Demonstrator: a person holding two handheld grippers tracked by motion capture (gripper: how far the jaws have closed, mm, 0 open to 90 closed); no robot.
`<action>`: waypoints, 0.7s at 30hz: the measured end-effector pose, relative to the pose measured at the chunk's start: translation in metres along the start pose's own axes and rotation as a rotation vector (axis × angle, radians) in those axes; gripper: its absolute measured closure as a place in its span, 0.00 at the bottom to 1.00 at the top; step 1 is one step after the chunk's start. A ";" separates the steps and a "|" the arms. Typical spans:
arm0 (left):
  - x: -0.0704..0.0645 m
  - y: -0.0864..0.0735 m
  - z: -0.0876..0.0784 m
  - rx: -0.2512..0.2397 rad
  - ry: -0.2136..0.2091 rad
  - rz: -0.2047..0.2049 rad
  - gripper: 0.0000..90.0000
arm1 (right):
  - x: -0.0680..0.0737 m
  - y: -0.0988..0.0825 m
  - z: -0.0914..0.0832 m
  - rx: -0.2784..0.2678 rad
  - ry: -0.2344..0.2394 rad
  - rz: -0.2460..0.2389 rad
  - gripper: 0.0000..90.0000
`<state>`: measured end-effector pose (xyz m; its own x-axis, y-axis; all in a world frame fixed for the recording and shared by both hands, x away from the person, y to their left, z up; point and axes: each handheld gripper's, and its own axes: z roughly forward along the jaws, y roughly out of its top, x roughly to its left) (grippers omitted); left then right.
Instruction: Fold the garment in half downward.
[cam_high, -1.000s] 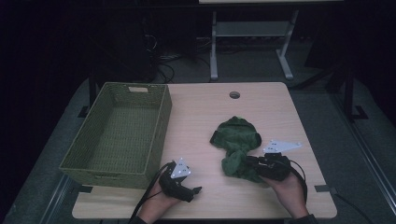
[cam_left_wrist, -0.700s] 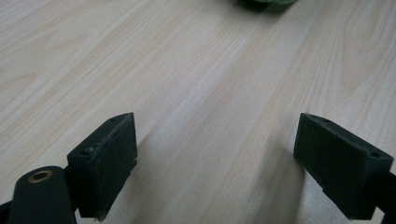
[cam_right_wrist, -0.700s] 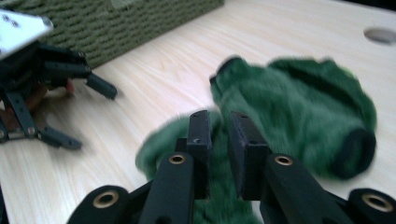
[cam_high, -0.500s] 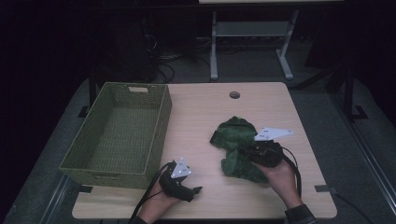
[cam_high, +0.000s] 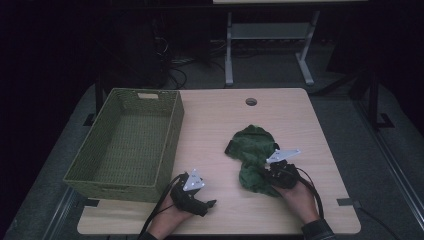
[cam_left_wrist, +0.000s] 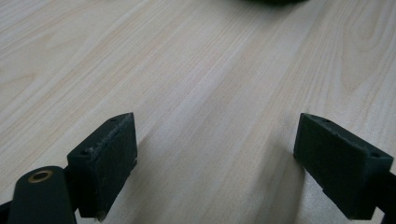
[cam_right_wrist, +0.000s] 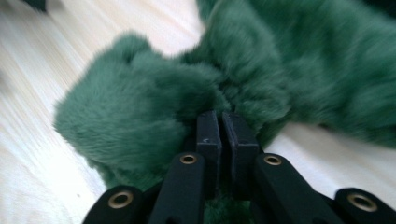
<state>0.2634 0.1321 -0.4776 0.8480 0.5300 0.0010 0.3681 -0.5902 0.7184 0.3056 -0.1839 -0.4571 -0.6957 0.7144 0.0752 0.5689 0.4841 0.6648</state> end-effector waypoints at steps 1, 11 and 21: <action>0.000 0.000 0.000 0.000 0.000 0.000 0.14 | 0.001 -0.002 0.004 0.003 0.007 0.001 0.96; 0.000 0.000 0.000 0.000 0.000 0.000 0.14 | -0.002 -0.001 -0.018 -0.084 -0.013 -0.006 0.93; 0.000 0.000 0.000 0.000 0.000 0.000 0.14 | -0.013 -0.017 -0.042 -0.112 -0.020 0.016 0.84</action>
<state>0.2635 0.1321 -0.4775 0.8482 0.5297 0.0008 0.3680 -0.5904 0.7184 0.2867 -0.2230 -0.4387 -0.6771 0.7323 0.0726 0.5271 0.4137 0.7424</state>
